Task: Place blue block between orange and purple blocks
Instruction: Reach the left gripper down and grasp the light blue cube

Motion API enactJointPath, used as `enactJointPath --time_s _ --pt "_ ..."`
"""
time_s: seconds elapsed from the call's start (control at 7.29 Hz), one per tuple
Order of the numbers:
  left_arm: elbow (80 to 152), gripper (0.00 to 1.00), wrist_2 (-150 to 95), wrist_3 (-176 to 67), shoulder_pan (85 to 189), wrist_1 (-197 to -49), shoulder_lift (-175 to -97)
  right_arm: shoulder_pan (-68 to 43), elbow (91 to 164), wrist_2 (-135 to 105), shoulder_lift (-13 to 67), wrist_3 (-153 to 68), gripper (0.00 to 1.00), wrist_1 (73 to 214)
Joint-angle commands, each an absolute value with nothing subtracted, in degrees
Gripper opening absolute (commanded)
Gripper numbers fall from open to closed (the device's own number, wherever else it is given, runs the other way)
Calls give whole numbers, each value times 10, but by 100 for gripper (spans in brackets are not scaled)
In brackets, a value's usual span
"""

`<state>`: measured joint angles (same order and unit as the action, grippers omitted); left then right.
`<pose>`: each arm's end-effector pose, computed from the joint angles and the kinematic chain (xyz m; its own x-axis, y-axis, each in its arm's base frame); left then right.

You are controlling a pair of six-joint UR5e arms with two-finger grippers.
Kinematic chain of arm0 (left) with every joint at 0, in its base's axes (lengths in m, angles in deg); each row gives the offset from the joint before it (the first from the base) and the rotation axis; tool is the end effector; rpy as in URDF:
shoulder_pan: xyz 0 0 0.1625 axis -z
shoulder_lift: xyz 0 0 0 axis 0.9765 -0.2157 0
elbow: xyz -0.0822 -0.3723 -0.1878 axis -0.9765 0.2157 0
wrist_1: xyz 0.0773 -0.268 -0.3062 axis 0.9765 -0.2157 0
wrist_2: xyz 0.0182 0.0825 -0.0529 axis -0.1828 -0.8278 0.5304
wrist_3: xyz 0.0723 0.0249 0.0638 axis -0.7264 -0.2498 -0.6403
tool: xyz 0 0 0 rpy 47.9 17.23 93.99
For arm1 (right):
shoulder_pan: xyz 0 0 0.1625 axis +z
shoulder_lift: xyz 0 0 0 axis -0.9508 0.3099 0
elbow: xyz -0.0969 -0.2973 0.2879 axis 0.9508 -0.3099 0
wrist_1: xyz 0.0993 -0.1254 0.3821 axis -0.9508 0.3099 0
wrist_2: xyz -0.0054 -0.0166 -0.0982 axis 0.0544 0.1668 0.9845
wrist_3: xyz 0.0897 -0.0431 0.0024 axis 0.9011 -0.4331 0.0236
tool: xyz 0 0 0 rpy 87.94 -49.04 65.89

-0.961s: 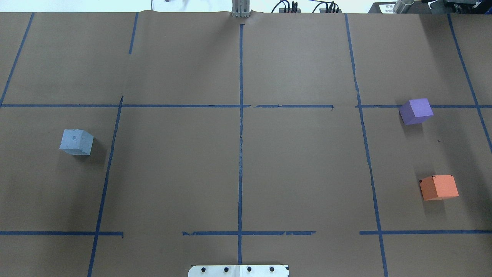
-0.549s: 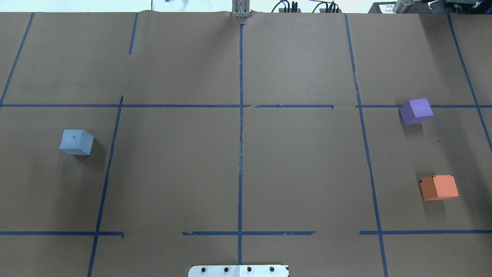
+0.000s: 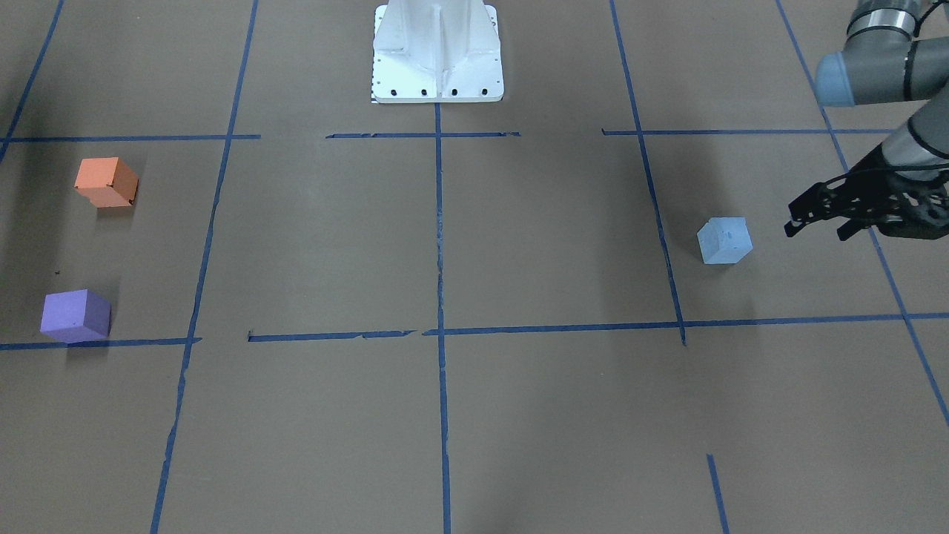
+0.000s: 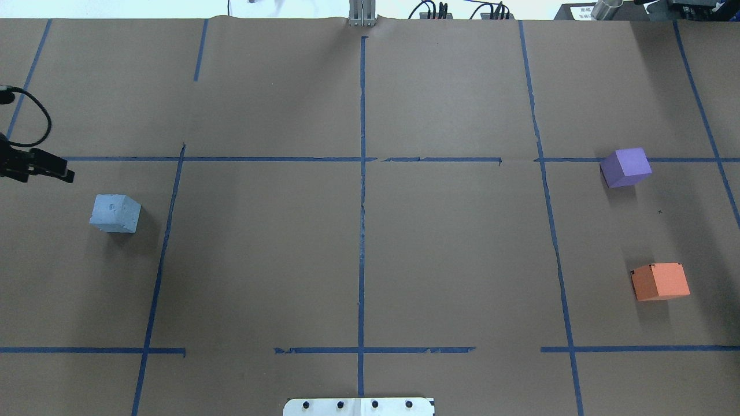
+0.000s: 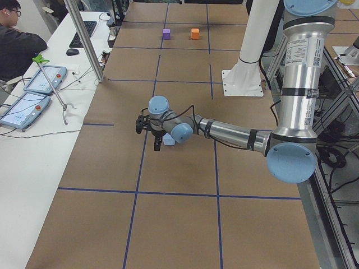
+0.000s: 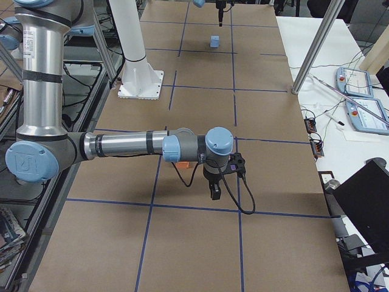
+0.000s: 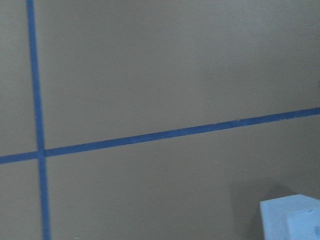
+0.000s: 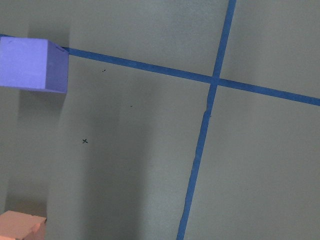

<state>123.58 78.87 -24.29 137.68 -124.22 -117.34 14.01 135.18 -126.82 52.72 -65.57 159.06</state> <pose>0.1973 -0.4884 0.5244 0.6340 0.0216 -0.7730 0.0693 0.9940 0.0846 0.0313 -0.4577 0.6132 0.6954 -0.2026 0.6894 0.1500 0.9792 0.1364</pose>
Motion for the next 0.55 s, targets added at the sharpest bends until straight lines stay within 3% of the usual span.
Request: enactJointPath --time_s 0.0,0.41 --pt "1248 100 758 -146 1301 -1248 -1189 140 1351 -1268 528 -656 100 1590" --pt "1223 100 707 -136 1253 -1244 -1211 140 1351 -1268 532 -656 100 1591"
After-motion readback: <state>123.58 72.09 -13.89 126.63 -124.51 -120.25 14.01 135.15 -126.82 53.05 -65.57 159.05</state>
